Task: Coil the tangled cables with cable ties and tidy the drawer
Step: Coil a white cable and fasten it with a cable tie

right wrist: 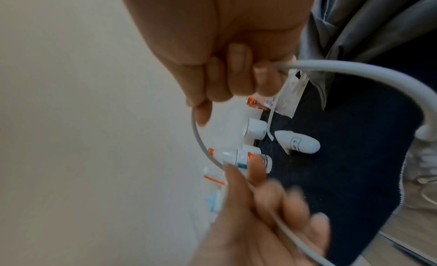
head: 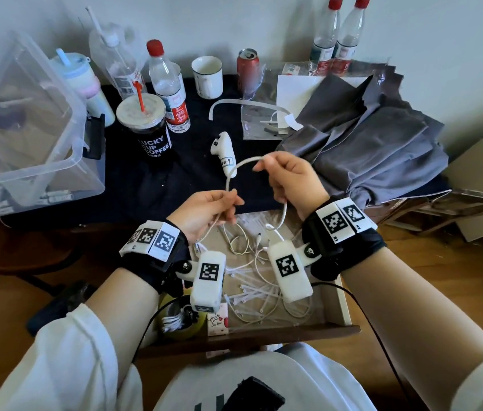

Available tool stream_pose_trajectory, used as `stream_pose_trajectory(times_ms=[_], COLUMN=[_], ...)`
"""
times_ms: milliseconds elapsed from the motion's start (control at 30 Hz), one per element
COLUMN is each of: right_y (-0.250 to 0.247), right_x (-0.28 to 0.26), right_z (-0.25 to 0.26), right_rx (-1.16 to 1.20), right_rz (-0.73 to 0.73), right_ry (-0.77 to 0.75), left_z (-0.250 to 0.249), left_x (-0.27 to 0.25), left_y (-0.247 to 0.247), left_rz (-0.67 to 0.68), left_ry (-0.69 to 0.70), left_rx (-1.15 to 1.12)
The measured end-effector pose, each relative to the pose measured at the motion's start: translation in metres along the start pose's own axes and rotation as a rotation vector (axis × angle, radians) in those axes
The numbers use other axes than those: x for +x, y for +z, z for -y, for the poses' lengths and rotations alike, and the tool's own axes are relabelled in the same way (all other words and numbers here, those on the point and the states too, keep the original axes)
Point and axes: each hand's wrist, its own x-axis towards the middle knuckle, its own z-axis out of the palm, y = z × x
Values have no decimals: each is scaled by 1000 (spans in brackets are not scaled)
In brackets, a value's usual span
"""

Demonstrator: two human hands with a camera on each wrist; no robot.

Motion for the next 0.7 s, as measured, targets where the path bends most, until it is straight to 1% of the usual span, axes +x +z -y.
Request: stream_pose_trajectory(times_ms=[67,100,167,233,300,367,433,467,500,533,567,600,667,700], right_y=[-12,-20,-33,-39,-38,-29,-18,-13,-8,-5,-4,-5,-13,-21], right_x=[3,4,4,3,3,1,0,-1,-2,-2,-2,0,5,8], right_z=[4,4,2,-2,-6,-7,-9,-10,-11,-12,-12,-12,-15,-18], right_rx=[120,146,64,-50,-111,-223,-431,-499,-522,-518,-506,-495,-482,-463], right_rz=[-126,-158,-151,-96,-51,19,135,191,231,242,219,161,-21,-116], right_ry=[41,71,139,200,221,165,100,80,55,24,-11,-42,-85,-75], left_z=[9,13,18,13,3,-7,-14,-17,-19,-19,-19,-18,-12,-8], left_x=[0,0,1,1,2,2,2,2,2,2,2,2,2,1], left_y=[-8,-13,-21,-22,-15,-4,8,13,18,20,20,18,10,4], left_rz=[-12,-35,-80,-90,-53,-8,31,44,53,61,73,85,98,94], left_ry=[-19,-39,-64,-51,-20,18,41,44,42,41,40,42,37,30], left_rx=[-4,-12,-27,-31,8,85,126,116,89,61,41,41,90,114])
